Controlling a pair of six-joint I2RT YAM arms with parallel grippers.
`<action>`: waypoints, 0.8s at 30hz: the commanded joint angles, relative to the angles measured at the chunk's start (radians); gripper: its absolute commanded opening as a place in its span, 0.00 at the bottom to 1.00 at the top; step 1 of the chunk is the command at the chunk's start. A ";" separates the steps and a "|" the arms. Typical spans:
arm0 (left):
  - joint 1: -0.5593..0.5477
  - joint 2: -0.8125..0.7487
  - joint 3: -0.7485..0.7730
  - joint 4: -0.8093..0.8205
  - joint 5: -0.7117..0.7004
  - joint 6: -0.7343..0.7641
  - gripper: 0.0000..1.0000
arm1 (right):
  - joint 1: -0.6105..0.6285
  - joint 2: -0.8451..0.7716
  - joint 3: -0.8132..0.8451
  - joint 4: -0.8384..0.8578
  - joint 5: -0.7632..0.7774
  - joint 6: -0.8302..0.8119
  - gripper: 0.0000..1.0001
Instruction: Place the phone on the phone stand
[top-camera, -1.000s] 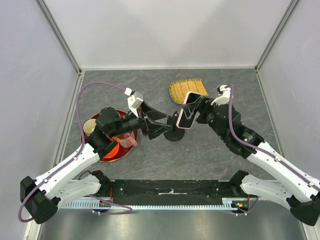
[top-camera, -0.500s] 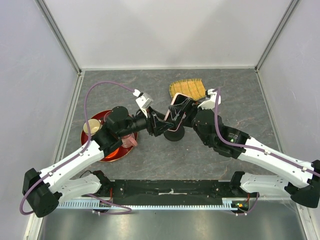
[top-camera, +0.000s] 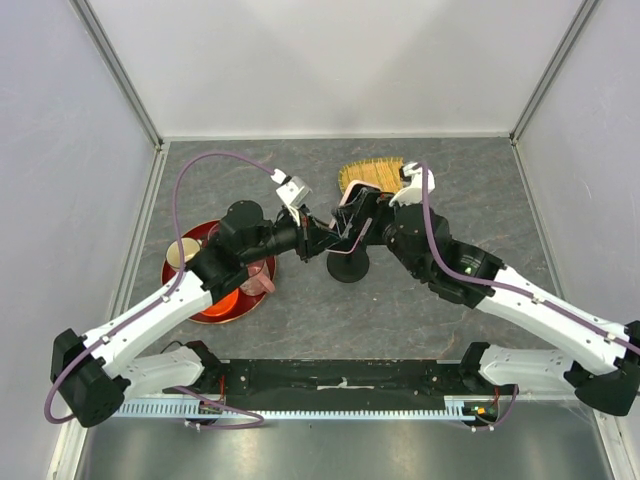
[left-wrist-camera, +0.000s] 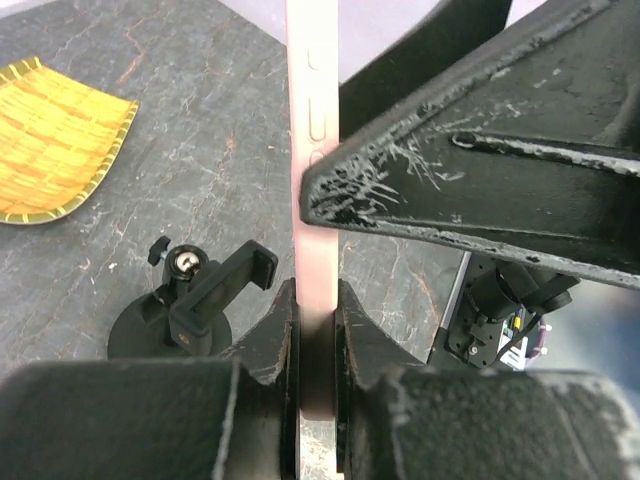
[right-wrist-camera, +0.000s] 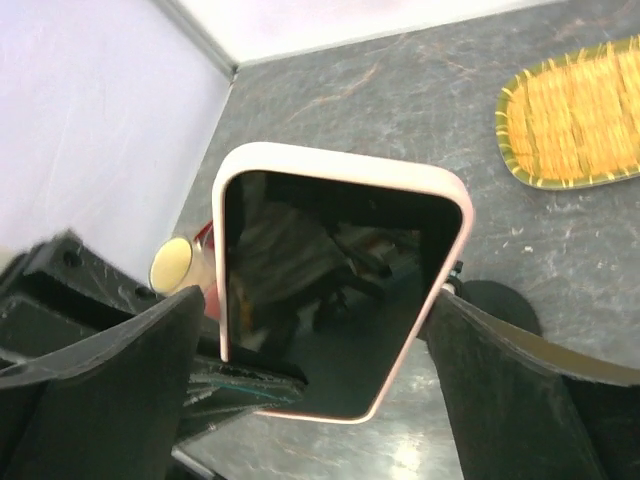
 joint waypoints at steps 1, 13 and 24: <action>-0.020 -0.023 0.042 -0.030 0.118 0.068 0.02 | -0.085 -0.080 0.084 -0.006 -0.334 -0.320 0.98; 0.108 -0.014 0.085 -0.024 0.527 0.096 0.02 | -0.375 -0.218 0.067 -0.226 -1.104 -0.660 0.98; 0.154 0.032 0.087 0.076 0.905 0.053 0.02 | -0.398 -0.182 0.082 -0.294 -1.451 -0.694 0.75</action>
